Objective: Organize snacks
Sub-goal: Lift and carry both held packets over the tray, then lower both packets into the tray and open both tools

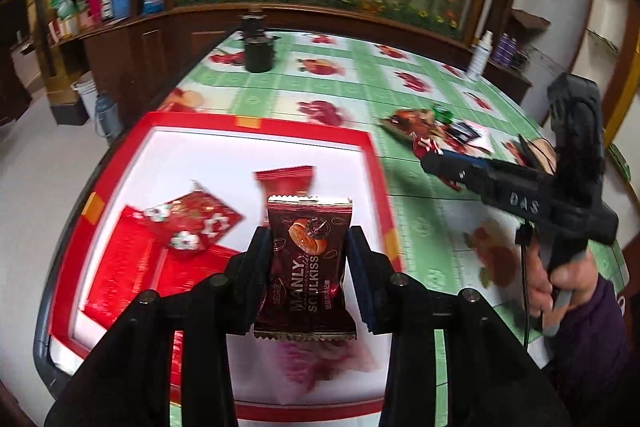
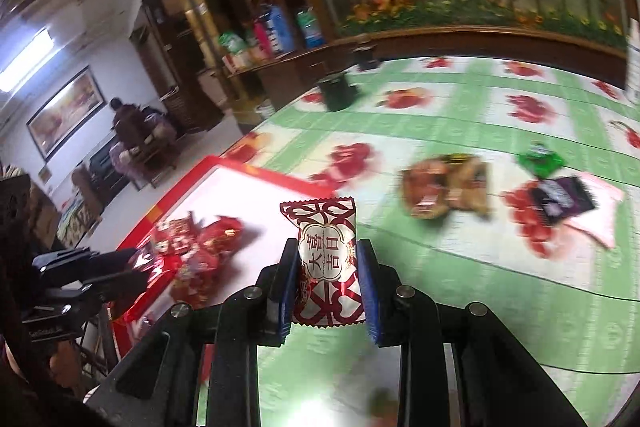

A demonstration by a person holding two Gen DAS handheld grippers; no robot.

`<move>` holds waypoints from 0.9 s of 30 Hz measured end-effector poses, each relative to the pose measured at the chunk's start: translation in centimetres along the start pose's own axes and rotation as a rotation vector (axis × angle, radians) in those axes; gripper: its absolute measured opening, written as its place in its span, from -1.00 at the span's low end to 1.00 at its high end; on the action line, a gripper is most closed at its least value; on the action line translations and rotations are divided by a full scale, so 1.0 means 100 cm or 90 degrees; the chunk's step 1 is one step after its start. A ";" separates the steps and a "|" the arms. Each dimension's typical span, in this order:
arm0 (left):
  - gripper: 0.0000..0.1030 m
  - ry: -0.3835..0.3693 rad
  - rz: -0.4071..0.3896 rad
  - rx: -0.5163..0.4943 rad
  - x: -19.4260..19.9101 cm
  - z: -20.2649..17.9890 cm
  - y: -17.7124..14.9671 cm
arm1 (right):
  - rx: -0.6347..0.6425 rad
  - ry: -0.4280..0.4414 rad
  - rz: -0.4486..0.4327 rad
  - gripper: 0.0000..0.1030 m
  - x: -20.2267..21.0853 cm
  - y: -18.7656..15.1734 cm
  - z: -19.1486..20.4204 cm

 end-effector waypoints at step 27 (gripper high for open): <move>0.15 0.154 0.008 0.053 -0.002 0.067 -0.004 | 0.086 0.088 0.044 -0.28 -0.038 0.002 0.120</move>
Point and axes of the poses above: each gripper's, at about its wrist camera, not at the fingertips, and x roughly against the way its jaws point, z to its left, y to its top, the point moved 1 cm from there along -x, roughly the way its jaws point, and after that the axes turned 13 degrees about -y, right-handed, at the moved point
